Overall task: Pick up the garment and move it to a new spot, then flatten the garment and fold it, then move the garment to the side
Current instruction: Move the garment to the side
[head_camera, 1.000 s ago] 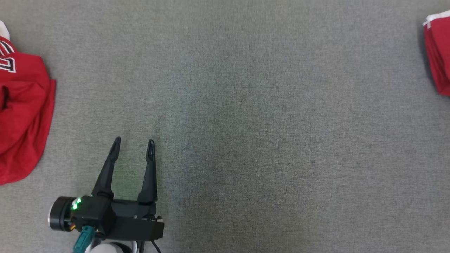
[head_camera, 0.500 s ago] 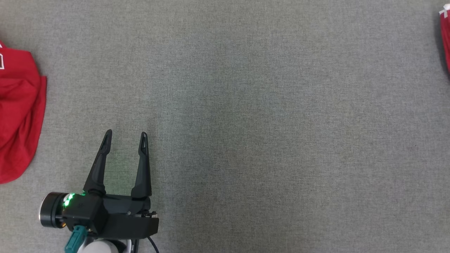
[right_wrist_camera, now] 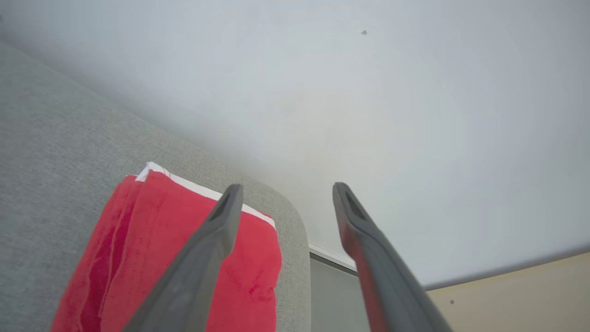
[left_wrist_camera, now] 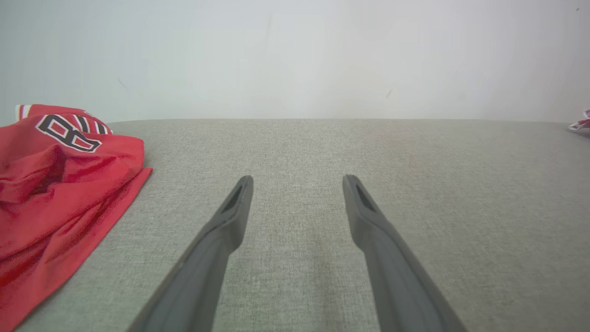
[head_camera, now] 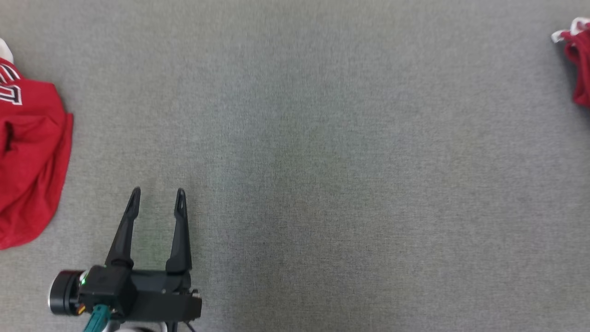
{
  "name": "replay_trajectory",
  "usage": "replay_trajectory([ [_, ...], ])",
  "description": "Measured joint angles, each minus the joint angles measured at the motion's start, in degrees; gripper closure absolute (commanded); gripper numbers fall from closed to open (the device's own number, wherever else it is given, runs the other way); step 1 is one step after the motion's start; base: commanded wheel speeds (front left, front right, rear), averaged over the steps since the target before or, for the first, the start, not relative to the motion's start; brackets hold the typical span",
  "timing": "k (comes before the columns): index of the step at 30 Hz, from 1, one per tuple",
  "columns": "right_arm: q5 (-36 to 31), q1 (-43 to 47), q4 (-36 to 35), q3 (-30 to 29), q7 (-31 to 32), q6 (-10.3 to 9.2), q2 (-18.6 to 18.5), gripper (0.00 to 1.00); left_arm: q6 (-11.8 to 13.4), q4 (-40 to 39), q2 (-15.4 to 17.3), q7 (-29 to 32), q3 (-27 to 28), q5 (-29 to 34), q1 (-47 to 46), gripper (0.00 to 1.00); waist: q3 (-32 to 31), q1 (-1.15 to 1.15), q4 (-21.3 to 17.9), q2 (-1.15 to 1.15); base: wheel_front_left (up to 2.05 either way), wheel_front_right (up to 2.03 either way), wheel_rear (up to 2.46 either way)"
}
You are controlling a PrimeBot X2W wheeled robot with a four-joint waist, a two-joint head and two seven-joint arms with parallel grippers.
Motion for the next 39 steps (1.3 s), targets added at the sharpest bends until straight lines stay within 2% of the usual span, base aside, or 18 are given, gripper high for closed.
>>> replay_trajectory([
  [1, 1.33, 1.00, -0.38, -1.71, -2.00, 0.00, 1.62, 0.00, 0.21, 0.56, 0.00, 0.01, 0.43, -0.32, 1.02, 0.00, -1.32, 0.00, -0.08, 0.00, 0.00, 0.00, 0.00],
  [7, 1.24, 4.97, -3.98, -5.44, -4.86, 0.00, 6.71, 0.00, 0.22, 1.93, -0.01, 0.00, 1.90, -0.44, 4.48, 0.00, -5.84, -0.01, -0.61, -0.01, 0.00, 0.00, 0.00],
  [10, -0.36, 7.73, -7.13, -6.54, -5.19, 0.00, 9.26, 0.00, 0.15, 2.36, -0.02, 0.00, 2.79, -0.44, 6.26, 0.00, -8.21, -0.01, -1.06, -0.01, 0.00, 0.00, 0.00],
  [15, -0.45, 13.39, -15.36, -12.99, -5.36, 0.00, 12.77, 0.00, -0.27, 3.12, -0.03, 0.00, 3.94, -0.33, 8.14, 0.00, -11.87, -0.02, -1.82, -0.02, 0.00, 0.00, 0.00],
  [23, -3.12, 28.66, -27.80, -23.69, -5.37, 0.00, 20.62, 0.00, -0.14, 3.94, -0.03, 0.00, 3.41, 0.01, 10.07, 0.00, -16.60, -0.02, -2.60, -0.02, 0.00, 0.00, 0.00],
  [30, -6.94, 44.37, -38.49, -33.03, -5.36, 0.00, 29.61, 0.00, -0.16, 5.19, 0.00, 0.00, 3.30, -0.18, 10.28, 0.00, -20.15, -0.01, -2.44, -0.01, 0.00, 0.00, 0.00],
  [34, -8.64, 51.52, -42.00, -36.26, -5.37, 0.00, 33.96, 0.00, -0.19, 5.63, -0.01, 0.00, 3.44, -0.35, 11.10, 0.00, -21.78, -0.01, -2.62, -0.01, 0.00, 0.00, 0.00],
  [39, -10.06, 57.43, -44.14, -37.89, -5.36, 0.00, 37.57, 0.00, -0.21, 6.01, -0.03, 0.00, 2.98, -0.42, 11.37, 0.00, -22.54, 0.00, -3.88, -0.01, 0.00, 0.00, 0.00],
])
